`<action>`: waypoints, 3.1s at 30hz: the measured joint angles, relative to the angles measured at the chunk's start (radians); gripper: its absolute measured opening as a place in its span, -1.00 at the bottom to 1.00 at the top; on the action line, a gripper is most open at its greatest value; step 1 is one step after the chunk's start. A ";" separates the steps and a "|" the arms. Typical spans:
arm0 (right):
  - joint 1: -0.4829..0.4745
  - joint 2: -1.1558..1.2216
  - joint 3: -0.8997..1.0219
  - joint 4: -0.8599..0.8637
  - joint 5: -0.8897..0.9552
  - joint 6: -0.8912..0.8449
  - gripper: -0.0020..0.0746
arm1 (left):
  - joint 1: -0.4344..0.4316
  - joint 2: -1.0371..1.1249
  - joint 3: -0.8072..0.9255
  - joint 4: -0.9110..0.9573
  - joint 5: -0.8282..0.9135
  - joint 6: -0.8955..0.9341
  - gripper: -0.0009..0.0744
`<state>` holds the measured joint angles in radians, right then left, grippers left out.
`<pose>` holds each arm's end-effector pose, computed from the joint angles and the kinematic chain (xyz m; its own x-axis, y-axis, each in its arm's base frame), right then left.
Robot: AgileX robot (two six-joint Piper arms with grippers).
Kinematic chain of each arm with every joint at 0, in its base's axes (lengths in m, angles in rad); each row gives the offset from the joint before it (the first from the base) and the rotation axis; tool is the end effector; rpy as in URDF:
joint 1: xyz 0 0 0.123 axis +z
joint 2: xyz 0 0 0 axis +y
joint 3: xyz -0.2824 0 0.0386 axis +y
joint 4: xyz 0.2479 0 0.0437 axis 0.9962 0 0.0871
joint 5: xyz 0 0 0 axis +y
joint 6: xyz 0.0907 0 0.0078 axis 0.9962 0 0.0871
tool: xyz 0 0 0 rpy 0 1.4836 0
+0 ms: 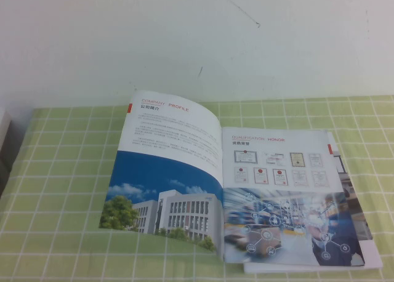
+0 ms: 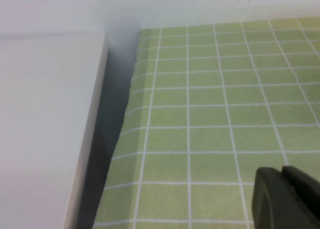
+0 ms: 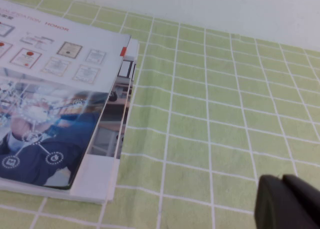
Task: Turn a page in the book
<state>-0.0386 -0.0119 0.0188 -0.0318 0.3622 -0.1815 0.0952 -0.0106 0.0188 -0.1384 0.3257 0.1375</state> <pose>0.0527 -0.0031 0.1748 -0.2820 -0.1989 -0.9386 -0.0099 0.9788 -0.2045 0.0538 0.0011 0.1782 -0.2406 -0.0167 -0.9705 -0.0508 0.9987 -0.0046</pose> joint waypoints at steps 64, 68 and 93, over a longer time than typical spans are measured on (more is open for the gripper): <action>0.000 0.000 0.000 0.076 0.000 0.011 -0.96 | 0.000 0.000 0.003 -0.226 -0.020 0.000 -0.99; 0.000 0.000 0.000 0.078 0.000 0.011 -0.96 | 0.000 0.000 0.003 -0.224 -0.020 0.000 -0.99; 0.000 0.000 0.011 0.960 0.007 -0.148 -0.96 | 0.000 0.000 0.003 -1.196 -0.275 0.015 -0.99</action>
<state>-0.0386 -0.0119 0.0295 0.9285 0.3692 -0.3292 0.0952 -0.0106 0.0222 -1.3340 0.0510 0.1521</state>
